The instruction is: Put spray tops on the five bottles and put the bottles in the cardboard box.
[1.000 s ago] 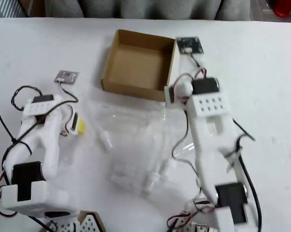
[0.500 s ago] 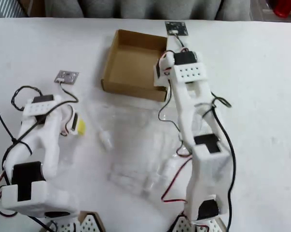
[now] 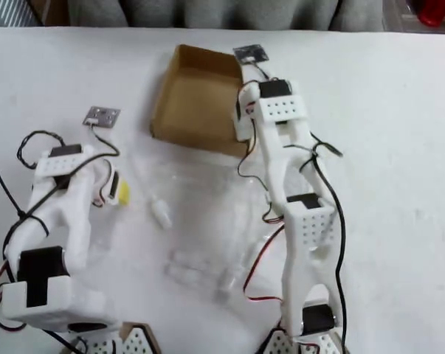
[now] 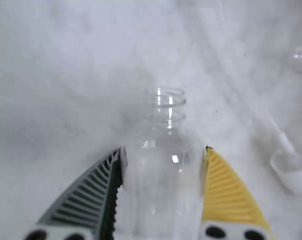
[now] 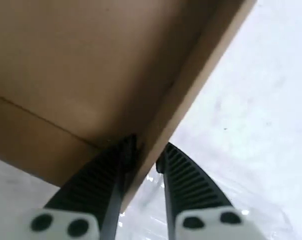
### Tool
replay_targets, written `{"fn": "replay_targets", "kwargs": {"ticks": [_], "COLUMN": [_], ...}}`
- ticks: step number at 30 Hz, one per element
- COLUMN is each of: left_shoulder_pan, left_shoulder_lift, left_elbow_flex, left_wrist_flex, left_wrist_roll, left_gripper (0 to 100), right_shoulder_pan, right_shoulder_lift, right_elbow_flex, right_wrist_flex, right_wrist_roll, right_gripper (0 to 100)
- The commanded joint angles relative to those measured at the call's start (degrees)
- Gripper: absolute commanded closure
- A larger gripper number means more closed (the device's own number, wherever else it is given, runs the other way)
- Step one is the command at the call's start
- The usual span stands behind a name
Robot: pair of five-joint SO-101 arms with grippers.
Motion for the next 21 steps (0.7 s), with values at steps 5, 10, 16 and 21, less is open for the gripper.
{"fn": "replay_targets", "kwargs": {"ticks": [5, 10, 16, 21], "left_shoulder_pan": [-0.84, -0.84, -0.84, -0.92], "left_shoulder_lift": [-0.57, -0.57, -0.57, -0.57], "left_elbow_flex": [-3.52, -3.52, -3.52, -3.52], "left_wrist_flex": [-1.32, -1.32, -1.32, -1.32], "left_wrist_roll": [0.18, 0.18, 0.18, 0.18], "left_gripper": [97, 97, 97, 97], "right_shoulder_pan": [0.48, 1.89, 2.07, 1.36], "right_shoulder_lift": [-1.63, -1.98, -3.74, -3.65], "right_elbow_flex": [-2.9, -3.08, -3.52, -3.52], "right_wrist_flex": [6.55, 7.6, 12.53, 14.37], "right_wrist_roll": [17.67, 9.58, -4.57, -10.11], "right_gripper": [98.3, 98.3, 98.3, 98.3]}}
